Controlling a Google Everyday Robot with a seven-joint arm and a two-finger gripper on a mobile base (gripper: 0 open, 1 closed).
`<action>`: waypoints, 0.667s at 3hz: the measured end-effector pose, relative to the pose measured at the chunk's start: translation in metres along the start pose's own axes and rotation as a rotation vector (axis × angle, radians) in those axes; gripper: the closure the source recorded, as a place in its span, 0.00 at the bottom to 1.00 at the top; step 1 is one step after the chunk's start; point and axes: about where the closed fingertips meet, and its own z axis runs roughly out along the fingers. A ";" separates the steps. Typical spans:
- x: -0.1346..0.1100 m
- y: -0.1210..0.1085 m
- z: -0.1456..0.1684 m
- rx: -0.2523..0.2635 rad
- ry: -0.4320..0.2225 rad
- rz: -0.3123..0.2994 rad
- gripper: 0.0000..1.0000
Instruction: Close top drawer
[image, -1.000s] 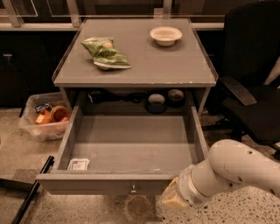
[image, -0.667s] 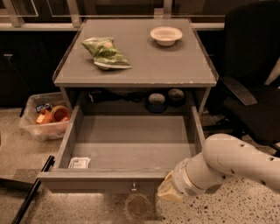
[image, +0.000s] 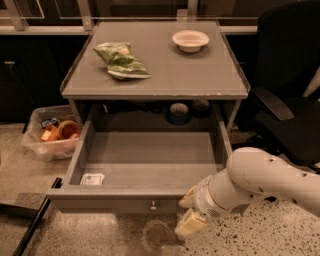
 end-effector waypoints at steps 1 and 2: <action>-0.007 -0.029 0.005 0.025 0.006 -0.004 0.00; -0.007 -0.028 0.005 0.025 0.006 -0.004 0.00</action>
Offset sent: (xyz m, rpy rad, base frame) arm 0.1739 0.0386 -0.0190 -0.0488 -0.1001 0.0304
